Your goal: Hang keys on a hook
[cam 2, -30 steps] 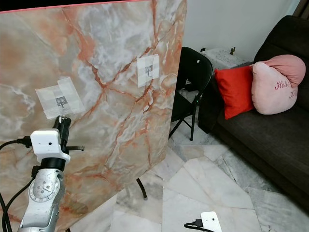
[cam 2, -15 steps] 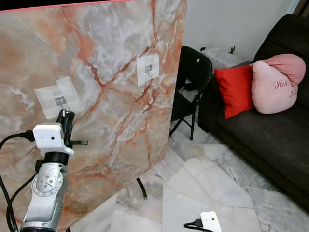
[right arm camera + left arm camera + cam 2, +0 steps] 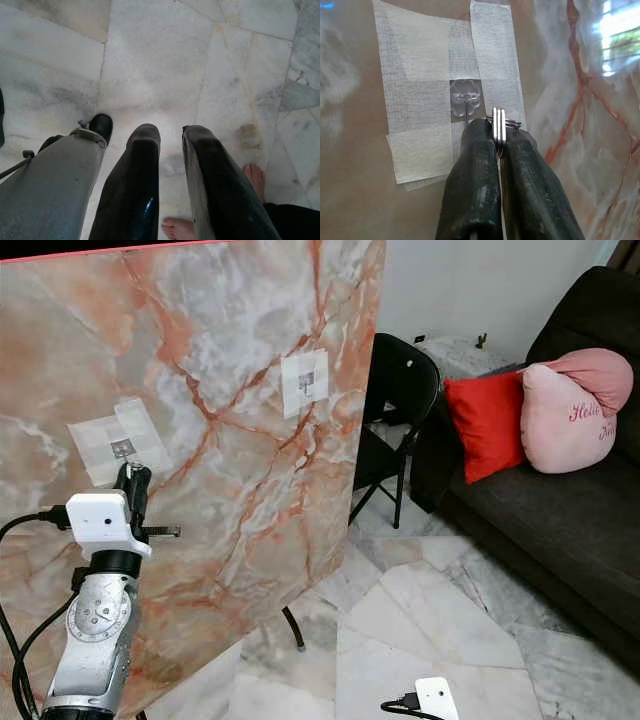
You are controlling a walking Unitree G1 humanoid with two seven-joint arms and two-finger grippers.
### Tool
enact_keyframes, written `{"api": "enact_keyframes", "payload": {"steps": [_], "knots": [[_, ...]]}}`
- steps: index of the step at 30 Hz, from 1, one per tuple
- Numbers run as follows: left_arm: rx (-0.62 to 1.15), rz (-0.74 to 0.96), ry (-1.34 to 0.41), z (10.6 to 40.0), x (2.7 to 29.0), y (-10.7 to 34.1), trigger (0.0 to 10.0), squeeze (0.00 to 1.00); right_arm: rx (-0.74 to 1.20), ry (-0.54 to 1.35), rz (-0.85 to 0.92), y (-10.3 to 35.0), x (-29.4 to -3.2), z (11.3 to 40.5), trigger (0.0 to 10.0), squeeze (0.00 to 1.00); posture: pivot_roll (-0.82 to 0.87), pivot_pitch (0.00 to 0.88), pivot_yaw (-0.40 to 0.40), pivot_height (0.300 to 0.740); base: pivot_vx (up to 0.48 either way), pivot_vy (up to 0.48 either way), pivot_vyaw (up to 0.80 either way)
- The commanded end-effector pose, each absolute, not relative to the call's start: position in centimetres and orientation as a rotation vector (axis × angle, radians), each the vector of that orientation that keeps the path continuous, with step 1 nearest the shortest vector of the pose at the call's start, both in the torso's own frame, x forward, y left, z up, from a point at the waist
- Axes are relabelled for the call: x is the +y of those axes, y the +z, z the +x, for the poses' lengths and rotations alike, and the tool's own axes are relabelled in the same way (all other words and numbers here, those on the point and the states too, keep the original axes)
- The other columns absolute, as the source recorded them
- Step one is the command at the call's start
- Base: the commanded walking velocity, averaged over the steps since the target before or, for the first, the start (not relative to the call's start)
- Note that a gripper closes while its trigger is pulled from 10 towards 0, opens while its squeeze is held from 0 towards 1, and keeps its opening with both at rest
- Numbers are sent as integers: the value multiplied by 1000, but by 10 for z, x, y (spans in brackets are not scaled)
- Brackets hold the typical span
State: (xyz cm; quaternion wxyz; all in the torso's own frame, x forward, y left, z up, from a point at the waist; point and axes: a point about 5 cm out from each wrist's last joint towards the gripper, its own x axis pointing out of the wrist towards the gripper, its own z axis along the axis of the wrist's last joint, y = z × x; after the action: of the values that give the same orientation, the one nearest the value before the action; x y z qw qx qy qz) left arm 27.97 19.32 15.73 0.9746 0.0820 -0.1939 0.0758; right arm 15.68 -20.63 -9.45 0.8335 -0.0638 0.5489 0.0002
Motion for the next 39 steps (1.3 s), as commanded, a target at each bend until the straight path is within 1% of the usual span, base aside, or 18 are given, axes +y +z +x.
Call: {"api": "enact_keyframes", "payload": {"steps": [1, 11, 28, 39], "knots": [[-378, 184, 185, 282, 198, 158, 10000, 0, 1147, -7, -140, -92, -209, 162, 10000, 0, 125, 0, -107, 740, 0, 0, 0], [-372, 167, 211, 280, 201, 157, 10000, 0, 1147, -6, -141, -92, -209, 162, 10000, 0, 127, 0, -108, 740, 0, 0, 0], [-309, 166, 244, 278, 205, 147, 10000, 0, 1147, -5, -141, -92, -208, 162, 10000, 0, 128, 0, -110, 740, 0, 0, 0], [-312, 151, 261, 274, 206, 146, 10000, 0, 1146, -5, -142, -92, -209, 162, 10000, 0, 128, 0, -110, 740, 0, 0, 0]]}}
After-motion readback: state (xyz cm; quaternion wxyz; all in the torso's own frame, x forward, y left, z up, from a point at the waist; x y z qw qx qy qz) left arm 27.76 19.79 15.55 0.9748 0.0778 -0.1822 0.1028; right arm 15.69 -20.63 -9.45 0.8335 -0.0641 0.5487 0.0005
